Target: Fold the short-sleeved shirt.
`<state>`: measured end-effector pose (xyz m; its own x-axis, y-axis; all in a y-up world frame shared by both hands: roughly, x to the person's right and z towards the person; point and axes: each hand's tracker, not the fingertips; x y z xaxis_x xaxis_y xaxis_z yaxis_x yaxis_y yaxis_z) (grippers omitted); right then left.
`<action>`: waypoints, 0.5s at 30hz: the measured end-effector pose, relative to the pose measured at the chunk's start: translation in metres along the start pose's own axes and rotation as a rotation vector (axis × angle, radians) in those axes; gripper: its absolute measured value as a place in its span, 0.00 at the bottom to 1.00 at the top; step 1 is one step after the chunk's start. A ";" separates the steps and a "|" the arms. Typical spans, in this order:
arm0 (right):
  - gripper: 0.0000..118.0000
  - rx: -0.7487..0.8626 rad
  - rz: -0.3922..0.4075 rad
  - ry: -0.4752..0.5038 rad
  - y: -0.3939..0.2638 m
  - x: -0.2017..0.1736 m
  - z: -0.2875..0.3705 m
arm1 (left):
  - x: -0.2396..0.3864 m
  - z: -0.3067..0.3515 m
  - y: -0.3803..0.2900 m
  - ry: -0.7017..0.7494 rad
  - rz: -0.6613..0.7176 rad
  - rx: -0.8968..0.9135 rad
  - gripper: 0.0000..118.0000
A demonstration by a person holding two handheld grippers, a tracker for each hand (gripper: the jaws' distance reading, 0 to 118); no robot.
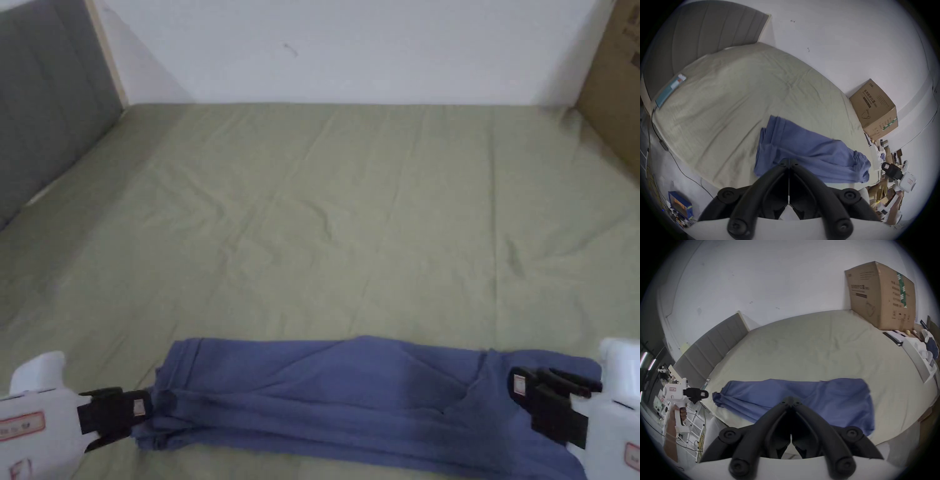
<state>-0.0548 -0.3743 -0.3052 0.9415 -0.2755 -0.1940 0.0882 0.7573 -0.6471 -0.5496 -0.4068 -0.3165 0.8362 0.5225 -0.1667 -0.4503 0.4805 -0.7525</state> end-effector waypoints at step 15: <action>0.00 -0.164 0.033 0.057 -0.024 -0.035 -0.049 | -0.084 -0.037 0.017 -0.216 0.320 0.031 1.00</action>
<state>-0.1061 -0.4116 -0.3190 0.9227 -0.2889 -0.2552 -0.0008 0.6607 -0.7506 -0.6154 -0.4689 -0.3390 0.5678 0.7845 -0.2493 -0.6899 0.2883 -0.6641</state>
